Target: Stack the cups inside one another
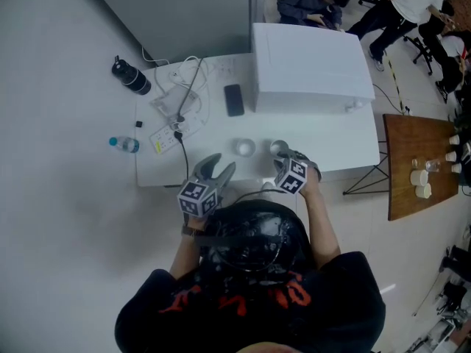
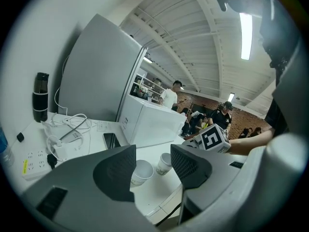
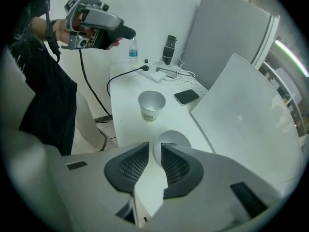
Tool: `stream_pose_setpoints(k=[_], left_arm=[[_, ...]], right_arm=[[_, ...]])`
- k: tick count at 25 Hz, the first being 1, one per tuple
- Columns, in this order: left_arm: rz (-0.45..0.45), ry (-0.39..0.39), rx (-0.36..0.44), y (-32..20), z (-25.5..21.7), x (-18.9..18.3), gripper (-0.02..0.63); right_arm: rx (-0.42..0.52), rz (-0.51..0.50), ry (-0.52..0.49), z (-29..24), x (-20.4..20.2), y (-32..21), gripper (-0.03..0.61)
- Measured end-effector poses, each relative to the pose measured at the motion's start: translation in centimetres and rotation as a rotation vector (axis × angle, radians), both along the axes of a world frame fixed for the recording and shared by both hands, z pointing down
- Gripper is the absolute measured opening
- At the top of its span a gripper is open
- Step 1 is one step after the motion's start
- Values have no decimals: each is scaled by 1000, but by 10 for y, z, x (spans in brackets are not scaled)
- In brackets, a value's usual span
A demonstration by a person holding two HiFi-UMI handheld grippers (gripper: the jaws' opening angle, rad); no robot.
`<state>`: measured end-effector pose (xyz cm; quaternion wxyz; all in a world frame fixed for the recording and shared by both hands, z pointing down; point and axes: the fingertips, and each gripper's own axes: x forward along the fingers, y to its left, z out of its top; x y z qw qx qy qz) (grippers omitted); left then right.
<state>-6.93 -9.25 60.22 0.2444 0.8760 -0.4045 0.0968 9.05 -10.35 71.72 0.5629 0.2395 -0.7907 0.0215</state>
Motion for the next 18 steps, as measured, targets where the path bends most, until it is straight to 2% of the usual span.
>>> stream_pose_setpoints(k=[3,4,7,12,18], left_arm=[[-11,2,-2,3,-2,-3,229],[-15,2,-3,3,-2,-4,229],[-28,0,-3,5,-2,-9,229],[-35,-6,-3,6,0,-13,229],[-9,-5,-3,6,-1,-5,229]], right_arm=[[-17,4,5,7,-6,-4,80],[-21,11,4,10,-7,-5,54],[-39,38,-1,16,-5,-8,35],[-68,79,-12,24,6,-7,32],[-40,149,-62,21,27,-6,29]])
